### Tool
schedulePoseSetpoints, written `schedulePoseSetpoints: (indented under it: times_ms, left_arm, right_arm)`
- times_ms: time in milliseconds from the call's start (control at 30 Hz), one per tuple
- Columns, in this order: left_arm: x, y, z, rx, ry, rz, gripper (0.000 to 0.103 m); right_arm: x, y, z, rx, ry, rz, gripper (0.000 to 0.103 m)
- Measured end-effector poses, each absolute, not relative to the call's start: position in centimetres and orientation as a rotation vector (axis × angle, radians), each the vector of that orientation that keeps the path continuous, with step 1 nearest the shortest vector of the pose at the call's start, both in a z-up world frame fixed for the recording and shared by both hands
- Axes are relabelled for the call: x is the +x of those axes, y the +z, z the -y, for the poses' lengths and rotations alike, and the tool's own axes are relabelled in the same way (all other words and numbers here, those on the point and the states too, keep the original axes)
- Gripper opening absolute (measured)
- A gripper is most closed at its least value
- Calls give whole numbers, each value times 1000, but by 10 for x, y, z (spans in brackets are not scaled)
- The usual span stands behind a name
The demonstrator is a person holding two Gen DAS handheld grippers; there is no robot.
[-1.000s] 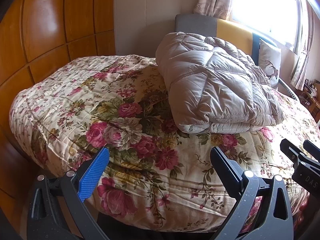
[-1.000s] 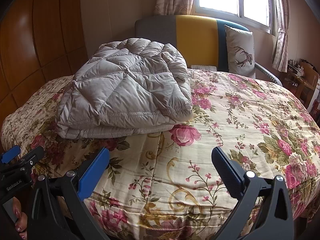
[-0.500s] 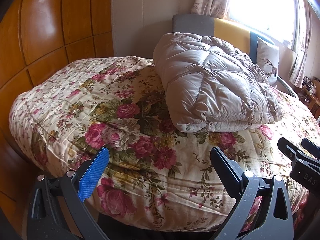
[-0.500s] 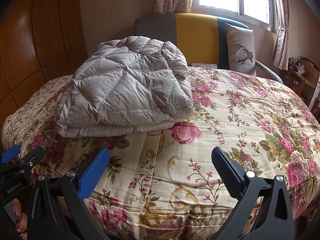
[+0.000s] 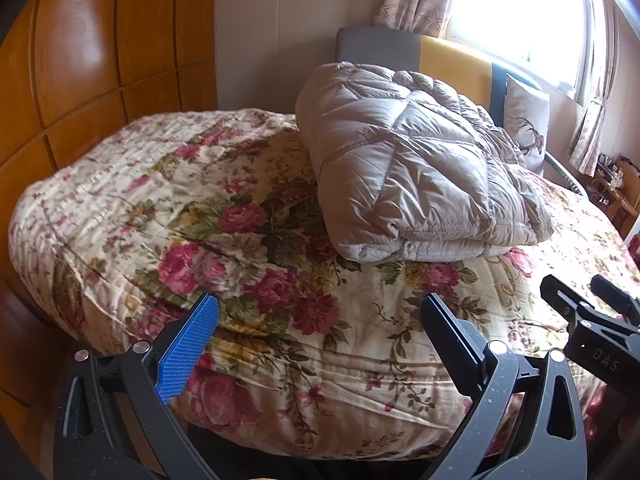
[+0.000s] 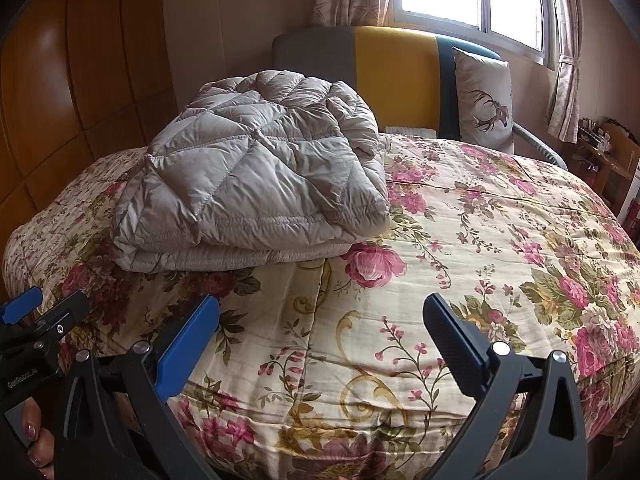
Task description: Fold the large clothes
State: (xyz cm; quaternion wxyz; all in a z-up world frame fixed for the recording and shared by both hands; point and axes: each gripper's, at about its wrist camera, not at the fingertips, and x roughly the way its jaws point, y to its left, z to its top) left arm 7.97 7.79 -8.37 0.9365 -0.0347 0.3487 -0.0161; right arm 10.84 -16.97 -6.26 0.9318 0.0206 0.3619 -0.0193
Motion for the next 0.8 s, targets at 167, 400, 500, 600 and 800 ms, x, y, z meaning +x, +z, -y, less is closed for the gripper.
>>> schedulePoseSetpoints:
  times_ms: [167,400,500,600,800]
  left_arm:
    - [82,-86,-80,-93,-17,-730,100]
    - [81,-89,-80,-75,-13,-725,100]
    - [81,-88,-79,-68,-10,-723,100]
    - [83,-89,-79,-64,-1,-729,100]
    - [86,-91,-79,-67,17,-750,100]
  right_arm:
    - [109,-64,172,50,-45,-744,101]
    - [111,-67,171,46,-38,-756,101]
    - [113,-69,171,48,-38,-758,101]
    - [114,-70,172,55,-36,-763,101]
    - [119,-72,171,51,-33,-771,101]
